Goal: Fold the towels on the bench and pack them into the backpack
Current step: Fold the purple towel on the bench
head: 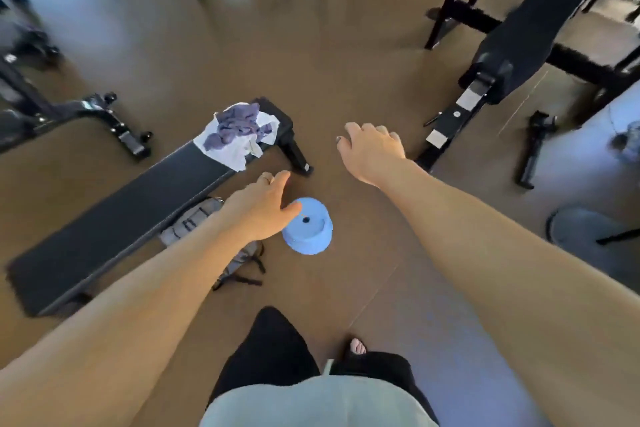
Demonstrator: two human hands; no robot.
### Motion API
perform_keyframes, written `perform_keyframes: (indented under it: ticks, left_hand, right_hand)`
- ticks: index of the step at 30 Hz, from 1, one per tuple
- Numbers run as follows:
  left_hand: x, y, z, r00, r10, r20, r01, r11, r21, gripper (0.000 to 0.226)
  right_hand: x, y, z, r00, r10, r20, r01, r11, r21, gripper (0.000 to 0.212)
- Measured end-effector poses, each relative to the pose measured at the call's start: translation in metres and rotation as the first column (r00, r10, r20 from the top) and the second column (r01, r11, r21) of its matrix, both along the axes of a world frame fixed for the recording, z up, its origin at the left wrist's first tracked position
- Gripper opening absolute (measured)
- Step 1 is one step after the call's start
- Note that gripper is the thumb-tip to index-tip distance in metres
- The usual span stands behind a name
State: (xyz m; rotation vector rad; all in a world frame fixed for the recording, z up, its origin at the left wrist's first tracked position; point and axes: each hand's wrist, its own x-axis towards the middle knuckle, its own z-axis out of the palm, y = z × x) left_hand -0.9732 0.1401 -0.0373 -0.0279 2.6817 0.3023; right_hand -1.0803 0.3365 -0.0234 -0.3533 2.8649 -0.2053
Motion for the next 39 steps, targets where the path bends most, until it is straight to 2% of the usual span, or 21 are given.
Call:
perform_keyframes:
  ticks: [6,10,15,27,35,39]
  left_hand:
    - [-0.086,-0.057,-0.011,0.990,0.143,-0.002,-0.143,0.989,0.029,0.070]
    - [-0.146,-0.106,-0.030,0.986,0.169,0.004,-0.169,0.984,0.059,0.068]
    - [-0.205,-0.169,-0.040,0.977,0.211,0.005,-0.211,0.972,0.100,0.052]
    - [-0.327,-0.236,-0.073,0.918,0.391,0.062,-0.395,0.915,0.082,0.063]
    - [-0.426,-0.234,-0.109,0.764,0.637,0.104,-0.640,0.768,0.005,0.061]
    - [-0.463,-0.226,-0.127,0.681,0.722,0.121,-0.729,0.685,0.016,0.064]
  right_hand:
    - [-0.098,-0.073,-0.009,0.989,0.146,-0.002,-0.146,0.989,0.023,0.045]
    - [-0.156,-0.123,-0.023,0.982,0.187,0.007,-0.187,0.981,0.050,0.046]
    - [-0.225,-0.191,-0.039,0.972,0.232,0.032,-0.233,0.971,0.061,0.045]
    - [-0.381,-0.297,-0.085,0.901,0.434,0.002,-0.433,0.899,0.070,0.040]
    - [-0.502,-0.344,-0.148,0.801,0.595,0.067,-0.593,0.804,-0.046,0.036]
    - [-0.533,-0.353,-0.179,0.726,0.683,0.078,-0.683,0.730,-0.037,0.036]
